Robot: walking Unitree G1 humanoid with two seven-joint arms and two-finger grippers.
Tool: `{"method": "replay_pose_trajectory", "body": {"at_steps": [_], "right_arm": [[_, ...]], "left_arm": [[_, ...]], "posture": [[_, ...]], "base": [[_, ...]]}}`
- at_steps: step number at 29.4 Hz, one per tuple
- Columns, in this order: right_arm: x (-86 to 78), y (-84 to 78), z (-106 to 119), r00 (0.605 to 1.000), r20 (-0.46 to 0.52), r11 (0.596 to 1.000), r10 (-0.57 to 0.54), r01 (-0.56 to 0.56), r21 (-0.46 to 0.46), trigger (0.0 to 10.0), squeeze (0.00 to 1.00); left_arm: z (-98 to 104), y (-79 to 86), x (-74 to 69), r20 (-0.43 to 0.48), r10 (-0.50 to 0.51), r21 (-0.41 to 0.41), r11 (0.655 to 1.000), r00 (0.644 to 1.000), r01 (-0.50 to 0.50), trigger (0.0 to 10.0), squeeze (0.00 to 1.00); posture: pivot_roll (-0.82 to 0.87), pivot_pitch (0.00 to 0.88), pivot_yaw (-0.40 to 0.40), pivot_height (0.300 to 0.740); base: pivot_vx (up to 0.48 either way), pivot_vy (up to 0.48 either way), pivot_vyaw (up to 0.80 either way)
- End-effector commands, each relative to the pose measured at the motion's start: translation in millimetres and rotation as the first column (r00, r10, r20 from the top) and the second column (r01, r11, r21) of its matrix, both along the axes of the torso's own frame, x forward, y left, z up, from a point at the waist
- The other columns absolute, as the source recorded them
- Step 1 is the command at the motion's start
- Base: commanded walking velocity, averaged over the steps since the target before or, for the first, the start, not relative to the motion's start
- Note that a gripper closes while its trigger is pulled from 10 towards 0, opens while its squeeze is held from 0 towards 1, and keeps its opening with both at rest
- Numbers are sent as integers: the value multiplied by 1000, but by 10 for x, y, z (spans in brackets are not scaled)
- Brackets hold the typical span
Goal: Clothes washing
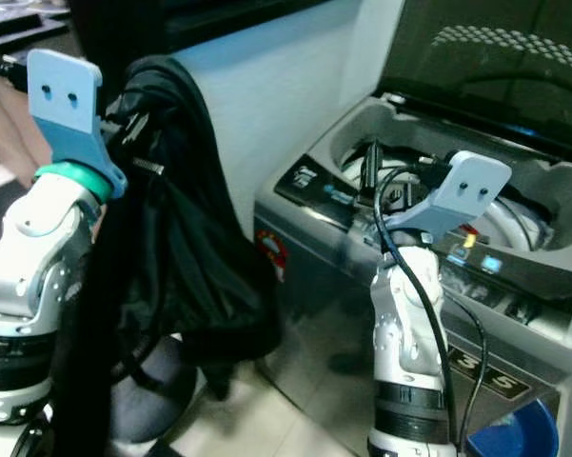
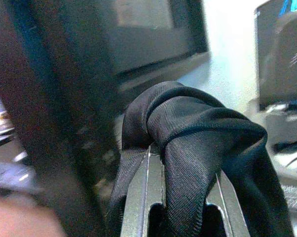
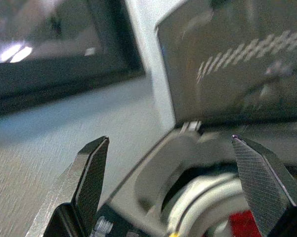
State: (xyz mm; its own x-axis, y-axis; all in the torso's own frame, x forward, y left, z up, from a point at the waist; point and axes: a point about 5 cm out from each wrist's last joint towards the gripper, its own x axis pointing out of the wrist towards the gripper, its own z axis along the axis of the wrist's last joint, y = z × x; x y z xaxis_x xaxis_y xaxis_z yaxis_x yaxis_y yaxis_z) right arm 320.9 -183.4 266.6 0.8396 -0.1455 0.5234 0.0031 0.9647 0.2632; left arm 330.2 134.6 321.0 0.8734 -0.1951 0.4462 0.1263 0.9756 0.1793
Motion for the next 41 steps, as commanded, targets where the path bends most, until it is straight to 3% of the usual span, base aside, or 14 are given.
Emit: {"method": "replay_pose_trajectory", "body": {"at_steps": [1, 16, 41], "right_arm": [[-20, 30, 36, 1000, 18, 1000, 22, -22, -7, 10000, 0], [-61, 205, 165, 983, 95, 987, 157, -160, 28, 10000, 0], [-38, 188, 148, 983, 83, 986, 164, -167, 30, 10000, 0]], "left_arm": [[91, 31, -37, 43, 10, -5, 1000, 999, -10, 10000, 0], [87, 60, -20, 40, 25, -8, 1000, 999, -24, 10000, 0], [80, 61, -3, 38, 29, -12, 1000, 999, -29, 10000, 0]], "posture": [[82, 4, 56, 740], [87, 5, 53, 740], [89, 0, 51, 740]], "base": [[0, 0, -800], [0, 0, -800], [0, 0, -800]]}}
